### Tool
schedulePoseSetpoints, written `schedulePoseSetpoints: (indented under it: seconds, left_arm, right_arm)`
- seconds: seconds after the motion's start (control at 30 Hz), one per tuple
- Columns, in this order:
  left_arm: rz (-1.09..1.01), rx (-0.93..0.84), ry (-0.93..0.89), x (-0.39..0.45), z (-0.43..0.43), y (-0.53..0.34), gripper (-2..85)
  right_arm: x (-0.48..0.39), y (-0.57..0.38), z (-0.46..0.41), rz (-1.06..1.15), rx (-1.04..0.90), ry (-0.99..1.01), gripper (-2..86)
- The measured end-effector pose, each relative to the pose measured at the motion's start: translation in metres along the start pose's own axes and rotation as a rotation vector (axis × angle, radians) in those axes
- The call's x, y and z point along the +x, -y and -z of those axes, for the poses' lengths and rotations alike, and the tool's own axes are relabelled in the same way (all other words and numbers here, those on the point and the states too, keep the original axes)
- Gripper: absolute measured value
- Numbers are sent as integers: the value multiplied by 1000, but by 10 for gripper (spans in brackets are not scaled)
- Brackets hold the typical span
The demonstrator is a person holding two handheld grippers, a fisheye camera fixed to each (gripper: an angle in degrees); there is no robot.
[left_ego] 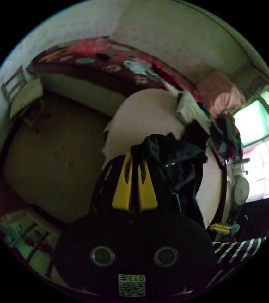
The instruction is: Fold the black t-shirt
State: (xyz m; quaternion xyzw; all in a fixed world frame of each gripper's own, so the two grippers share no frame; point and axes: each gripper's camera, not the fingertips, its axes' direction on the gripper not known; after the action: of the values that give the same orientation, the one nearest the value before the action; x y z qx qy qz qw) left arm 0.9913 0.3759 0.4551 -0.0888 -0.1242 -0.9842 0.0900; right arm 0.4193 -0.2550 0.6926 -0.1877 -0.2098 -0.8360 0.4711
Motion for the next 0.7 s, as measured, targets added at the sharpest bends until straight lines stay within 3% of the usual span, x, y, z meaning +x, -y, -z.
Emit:
schedulePoseSetpoints:
  seconds: [0.13, 0.23, 0.43, 0.57, 0.7]
  left_arm:
    - [75, -26, -3, -26, -13, -11, -3]
    - [85, -15, -13, -26, -16, -11, -2]
    - [2, -19, -5, -15, -11, 0, -2]
    - [-35, -21, -3, -11, -6, 6, -2]
    - [-84, 14, -13, -2, 7, 17, -2]
  right_arm:
    - [31, 67, 35, 10, 242, -142, 85]
    - [61, 138, 31, -10, 300, -54, 113]
    - [88, 265, -25, -74, 174, 101, 91]
    - [89, 288, -45, -62, 46, 49, 23]
    - [117, 239, 6, -84, 200, 114, 8]
